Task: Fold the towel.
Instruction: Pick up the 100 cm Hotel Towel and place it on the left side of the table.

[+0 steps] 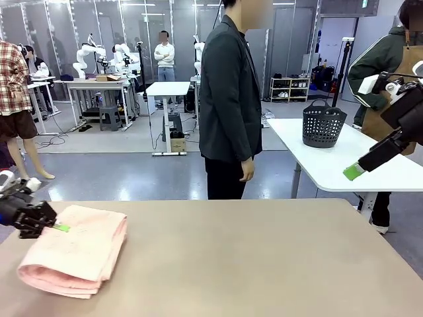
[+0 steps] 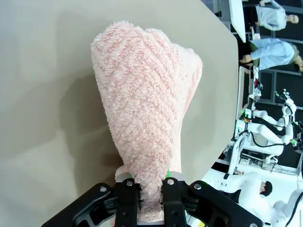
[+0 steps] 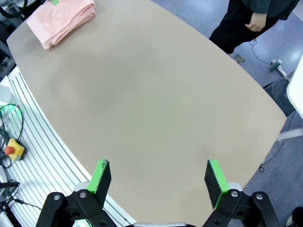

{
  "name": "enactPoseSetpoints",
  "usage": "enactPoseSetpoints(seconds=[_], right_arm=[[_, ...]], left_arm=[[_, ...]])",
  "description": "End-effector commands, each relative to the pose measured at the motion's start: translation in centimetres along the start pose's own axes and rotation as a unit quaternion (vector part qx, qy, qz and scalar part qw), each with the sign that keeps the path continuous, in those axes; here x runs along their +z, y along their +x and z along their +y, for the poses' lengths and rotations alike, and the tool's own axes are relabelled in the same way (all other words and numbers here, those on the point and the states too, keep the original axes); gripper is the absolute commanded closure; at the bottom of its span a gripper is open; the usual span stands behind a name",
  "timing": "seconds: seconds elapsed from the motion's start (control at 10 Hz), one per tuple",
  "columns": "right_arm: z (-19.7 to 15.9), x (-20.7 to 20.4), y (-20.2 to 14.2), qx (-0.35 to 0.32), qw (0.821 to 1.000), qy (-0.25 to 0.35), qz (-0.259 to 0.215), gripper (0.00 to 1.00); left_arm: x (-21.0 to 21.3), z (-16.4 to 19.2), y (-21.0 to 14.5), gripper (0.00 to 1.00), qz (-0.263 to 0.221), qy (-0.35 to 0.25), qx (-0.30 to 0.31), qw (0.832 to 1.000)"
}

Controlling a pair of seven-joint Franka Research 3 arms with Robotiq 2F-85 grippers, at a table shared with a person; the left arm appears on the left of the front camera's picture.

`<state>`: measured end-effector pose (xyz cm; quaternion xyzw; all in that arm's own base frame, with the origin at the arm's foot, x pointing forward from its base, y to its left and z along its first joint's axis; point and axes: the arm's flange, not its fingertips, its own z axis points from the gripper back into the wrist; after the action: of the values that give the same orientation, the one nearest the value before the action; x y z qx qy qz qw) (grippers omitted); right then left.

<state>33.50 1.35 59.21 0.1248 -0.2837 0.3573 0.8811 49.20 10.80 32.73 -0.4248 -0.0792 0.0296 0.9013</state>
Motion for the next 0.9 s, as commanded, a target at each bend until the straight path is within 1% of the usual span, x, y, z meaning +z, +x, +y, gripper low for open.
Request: enactPoseSetpoints(seconds=[0.0, 0.1, 0.3, 0.4, 0.5, 0.6, 0.7, 0.8], right_arm=[[0.1, 0.0, 0.0, -0.008, 1.0, -0.004, 0.004, 0.0], [0.1, 0.0, 0.0, -0.008, 1.0, -0.004, 0.004, 0.0], [0.1, 0.0, 0.0, -0.008, 1.0, -0.004, 0.004, 0.0], [0.1, 0.0, 0.0, -0.008, 1.0, -0.004, 0.004, 0.0], [0.1, 0.0, 0.0, -0.008, 1.0, -0.004, 0.004, 0.0], [0.1, 0.0, 0.0, -0.008, 1.0, -0.004, 0.004, 0.0], [0.1, 0.0, 0.0, -0.008, 1.0, -0.004, 0.004, 0.0], [0.1, 0.0, 0.0, -0.008, 1.0, -0.004, 0.004, 0.0]], left_arm=[[1.5, 0.7, 1.7, 0.84, 0.001, 0.007, -0.016, 1.0], [1.9, 1.2, 2.4, 0.84, 0.003, 0.016, -0.02, 1.0], [2.5, 2.6, 3.7, 0.84, -0.01, 0.027, 0.003, 1.0], [2.5, 2.8, 3.7, 0.84, -0.007, 0.031, -0.003, 0.999], [2.5, 2.9, 3.7, 0.84, -0.011, 0.052, 0.001, 0.999], [2.6, 2.9, 3.7, 0.5, -0.02, 0.054, 0.003, 0.998], [2.8, 2.8, 3.5, 0.46, -0.019, 0.05, -0.004, 0.999], [3.0, 2.6, 3.3, 0.13, -0.028, 0.055, 0.0, 0.998]])
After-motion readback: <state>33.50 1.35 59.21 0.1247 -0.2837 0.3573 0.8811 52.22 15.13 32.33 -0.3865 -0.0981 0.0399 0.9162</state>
